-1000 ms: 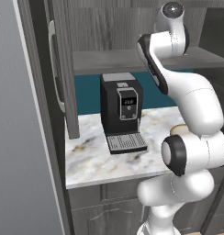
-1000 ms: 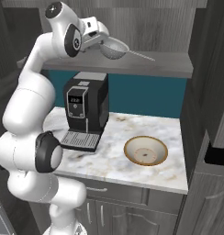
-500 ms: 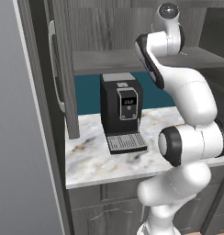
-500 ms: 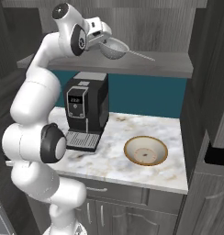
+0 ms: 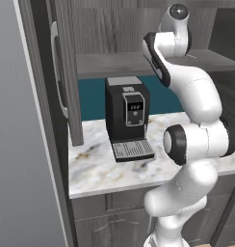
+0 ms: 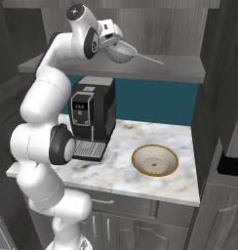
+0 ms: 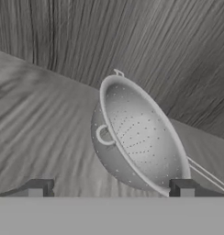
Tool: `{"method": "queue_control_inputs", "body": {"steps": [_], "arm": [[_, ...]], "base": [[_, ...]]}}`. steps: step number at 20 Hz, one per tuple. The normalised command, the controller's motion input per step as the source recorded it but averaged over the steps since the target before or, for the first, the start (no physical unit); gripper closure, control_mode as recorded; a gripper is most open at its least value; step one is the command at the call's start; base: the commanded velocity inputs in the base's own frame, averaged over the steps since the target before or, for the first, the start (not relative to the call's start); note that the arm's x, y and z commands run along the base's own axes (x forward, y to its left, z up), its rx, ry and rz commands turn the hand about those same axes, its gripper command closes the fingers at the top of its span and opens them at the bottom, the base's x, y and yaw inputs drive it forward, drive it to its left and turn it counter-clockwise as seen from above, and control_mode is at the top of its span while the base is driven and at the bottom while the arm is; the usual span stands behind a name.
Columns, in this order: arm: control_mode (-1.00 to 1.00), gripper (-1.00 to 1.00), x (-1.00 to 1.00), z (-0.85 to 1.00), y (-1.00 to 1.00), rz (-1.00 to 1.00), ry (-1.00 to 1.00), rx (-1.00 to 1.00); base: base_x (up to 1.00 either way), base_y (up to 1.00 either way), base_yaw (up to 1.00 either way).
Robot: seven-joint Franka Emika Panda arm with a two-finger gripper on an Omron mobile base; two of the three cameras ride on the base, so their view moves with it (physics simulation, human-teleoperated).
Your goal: Open the cabinet and setup a tea strainer by placing it in the bowl upright.
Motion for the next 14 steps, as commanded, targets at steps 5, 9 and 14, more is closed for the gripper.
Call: {"method": "queue_control_inputs", "body": {"steps": [5, 9, 14], "arm": [[-1.0, -1.0, 0.32, -0.19, -0.08, 0.07, 0.01, 0.04], [-1.0, -1.0, 0.36, -0.17, -0.06, 0.01, 0.08, 0.0], [-1.0, -1.0, 0.29, -0.02, -0.04, 0.0, 0.07, 0.0]], "base": [[0.0, 0.0, 0.0], [0.0, 0.0, 0.0], [0.0, 0.0, 0.0]]}}
